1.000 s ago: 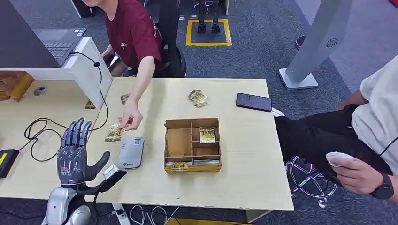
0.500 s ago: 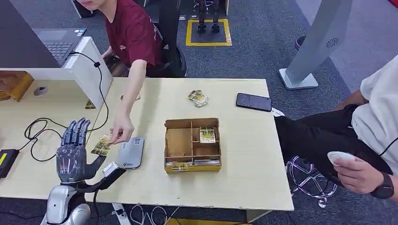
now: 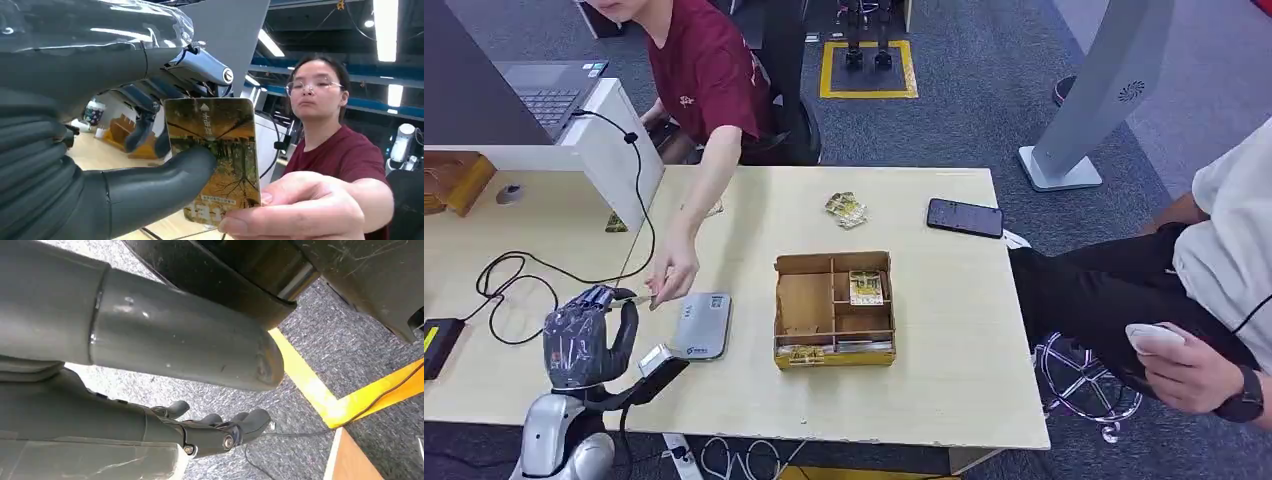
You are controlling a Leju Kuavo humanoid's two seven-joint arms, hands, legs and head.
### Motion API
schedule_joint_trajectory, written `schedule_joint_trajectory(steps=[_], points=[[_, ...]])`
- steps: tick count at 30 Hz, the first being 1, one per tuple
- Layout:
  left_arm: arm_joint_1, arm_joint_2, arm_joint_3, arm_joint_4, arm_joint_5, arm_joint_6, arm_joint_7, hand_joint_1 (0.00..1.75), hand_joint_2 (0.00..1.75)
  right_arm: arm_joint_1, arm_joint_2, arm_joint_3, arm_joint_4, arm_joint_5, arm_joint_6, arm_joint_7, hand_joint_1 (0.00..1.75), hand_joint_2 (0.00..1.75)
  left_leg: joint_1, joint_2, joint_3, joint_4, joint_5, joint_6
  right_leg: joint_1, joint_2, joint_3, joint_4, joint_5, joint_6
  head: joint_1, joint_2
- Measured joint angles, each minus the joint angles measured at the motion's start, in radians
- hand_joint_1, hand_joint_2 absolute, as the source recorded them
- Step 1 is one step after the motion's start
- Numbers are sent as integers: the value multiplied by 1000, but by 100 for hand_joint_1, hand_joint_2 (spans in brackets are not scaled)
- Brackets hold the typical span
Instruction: Pass the card to the sensor for recognition and then transmit it.
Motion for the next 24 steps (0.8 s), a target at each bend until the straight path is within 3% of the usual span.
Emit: schedule_joint_trajectory(steps=[8,15,24], points=[[0,8,-4,0,27,-3,-23,175,175,0,0,0,0,0,0,0,0,0,0,0,0,0,0,0,0,0,0,0,0,0,0,0],[0,5,-5,0,124,-55,-42,175,175,0,1,0,0,-10,-3,0,0,0,0,0,0,0,0,0,0,0,0,0,0,0,0,0],[0,-2,-5,0,132,-62,-45,175,175,0,2,0,0,-13,-3,0,0,0,0,0,0,0,0,0,0,0,0,0,0,0,0,0]])
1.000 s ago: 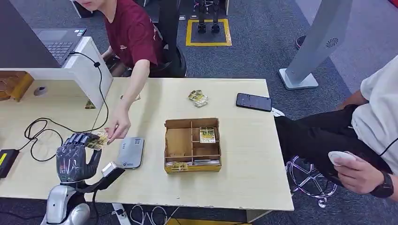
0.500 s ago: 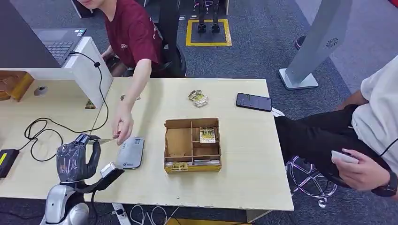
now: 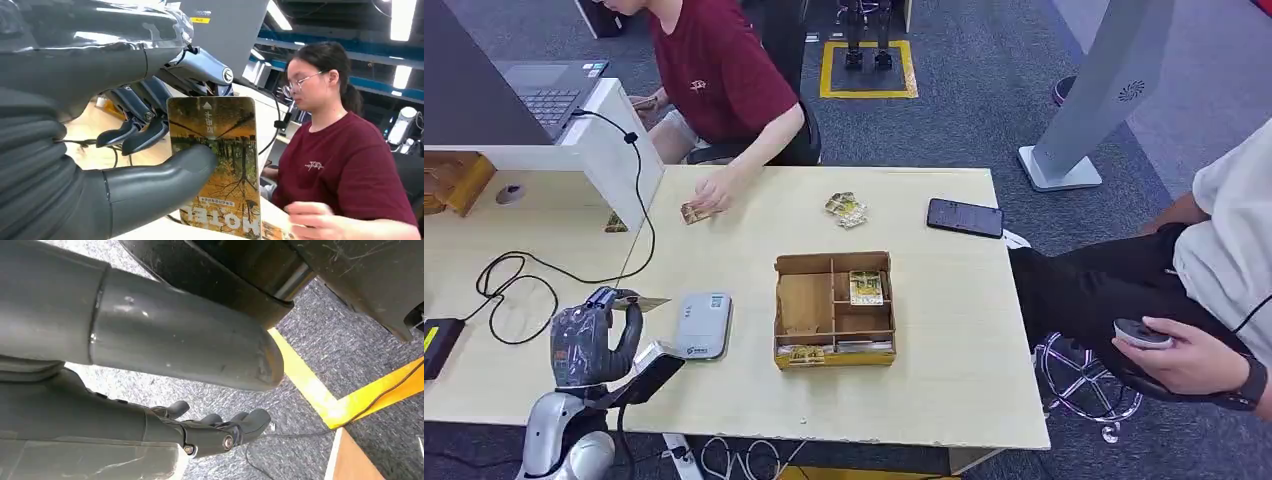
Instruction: Pass the card to the sensor for recognition and then transmit it.
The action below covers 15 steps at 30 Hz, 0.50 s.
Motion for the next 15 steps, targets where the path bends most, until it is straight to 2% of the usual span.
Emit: schedule_joint_trajectory(steps=[2,3,7,12,15], points=[[0,-1,0,0,12,-12,0,175,175,0,0,0,0,0,0,0,0,0,0,0,0,0,0,0,0,0,0,0,0,0,0,0],[0,-2,0,0,39,-38,-3,175,175,0,0,0,0,-2,-1,0,0,0,0,0,0,0,0,0,0,0,0,0,0,0,0,0],[-4,-14,0,-1,216,-201,3,175,175,0,0,0,0,-5,-7,3,0,0,0,0,0,0,0,0,0,0,0,0,0,0,0,0],[-21,-29,-1,-3,426,-438,100,175,175,2,2,0,0,-6,-21,8,0,0,0,0,0,0,0,0,0,0,0,0,0,0,0,0],[-33,-36,-1,-1,483,-476,149,175,175,3,5,0,0,-14,-27,18,0,0,0,0,0,0,0,0,0,0,0,0,0,0,0,0]])
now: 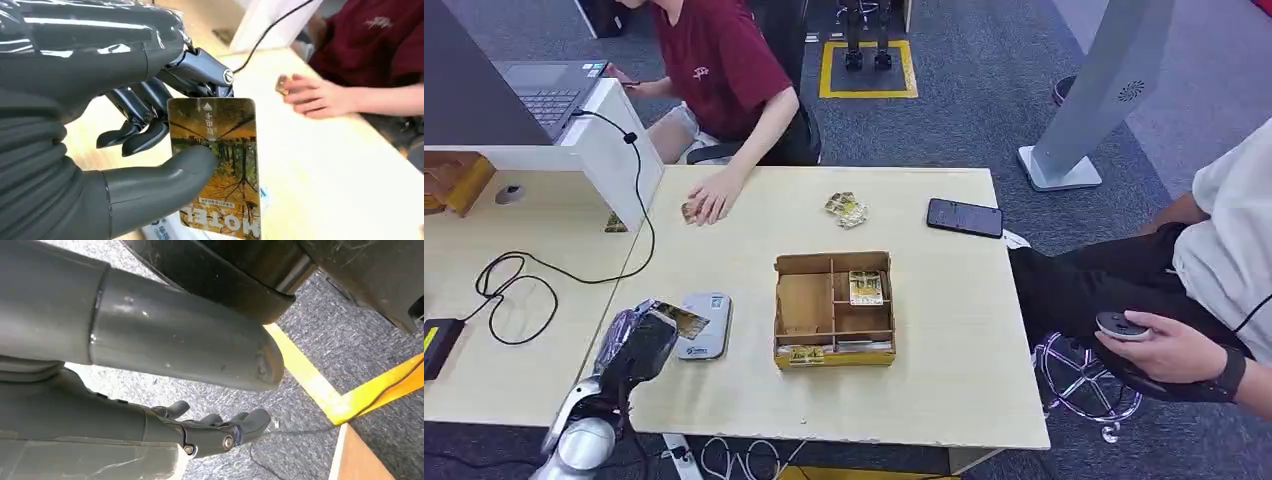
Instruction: Pass the card to the sensor for recognition and then transmit it.
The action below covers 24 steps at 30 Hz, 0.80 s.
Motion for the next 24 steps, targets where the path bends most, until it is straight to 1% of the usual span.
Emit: schedule_joint_trajectory(steps=[4,5,7,13,16,20,24], points=[[-33,-11,0,23,31,-24,74,175,175,-1,6,0,0,-3,-6,13,0,0,0,0,0,0,0,0,0,0,0,0,0,0,0,0],[-42,-14,-3,32,47,-40,98,175,175,0,7,0,0,-3,-7,13,0,0,0,0,0,0,0,0,0,0,0,0,0,0,0,0],[-57,-18,-13,50,59,-52,120,175,175,-1,9,0,0,-2,-9,13,0,0,0,0,0,0,0,0,0,0,0,0,0,0,0,0],[-77,-23,-35,92,97,-52,142,175,175,-1,11,0,0,6,-9,19,0,0,0,0,0,0,0,0,0,0,0,0,0,0,0,0],[-90,-26,-44,113,103,-39,150,175,175,-1,11,0,0,13,-9,24,0,0,0,0,0,0,0,0,0,0,0,0,0,0,0,0],[-122,-34,-60,139,75,-16,166,175,175,-1,11,1,0,15,-9,24,0,0,0,0,0,0,0,0,0,0,0,0,0,0,0,0],[-145,-47,-76,167,57,-9,178,175,175,-2,12,3,0,17,-9,24,0,0,0,0,0,0,0,0,0,0,0,0,0,0,0,0]])
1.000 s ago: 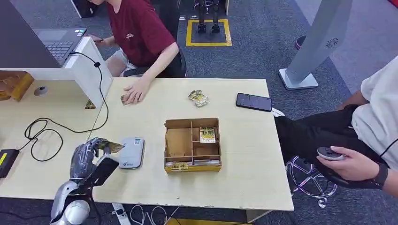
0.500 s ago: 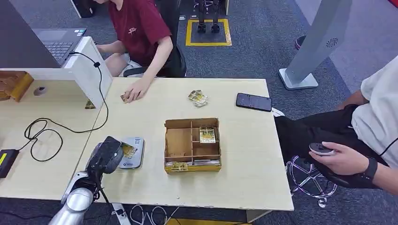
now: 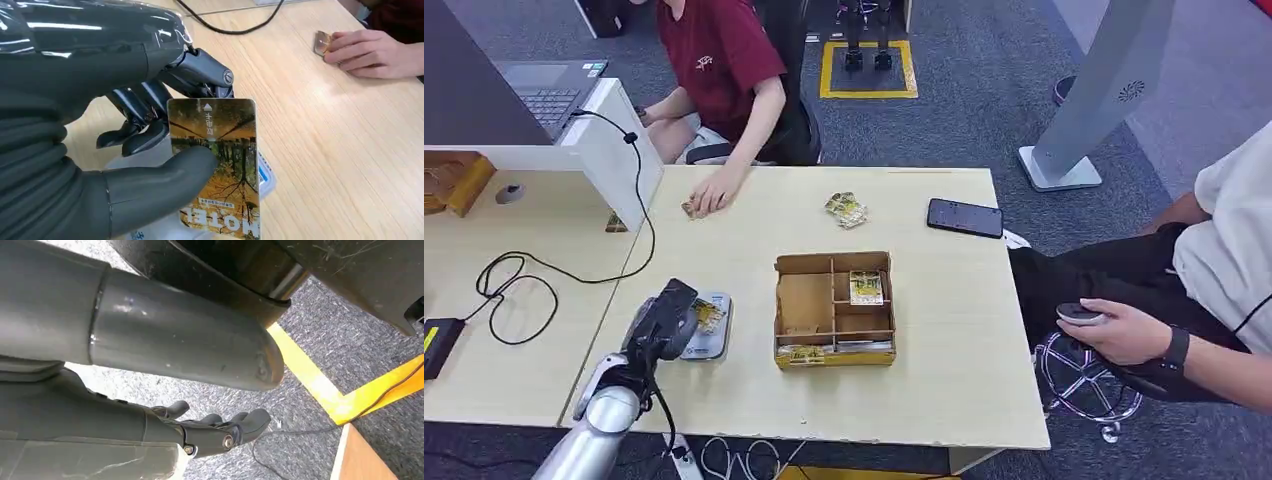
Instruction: Pass the card to the sensor for recognition and then transmit it.
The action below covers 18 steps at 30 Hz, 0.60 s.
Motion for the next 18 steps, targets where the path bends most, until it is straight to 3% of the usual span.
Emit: schedule_joint_trajectory(steps=[18], points=[[-48,-47,-25,132,-142,88,29,175,175,-3,4,22,-1,14,7,14,0,0,0,0,0,0,0,0,0,0,0,0,0,0,0,0]])
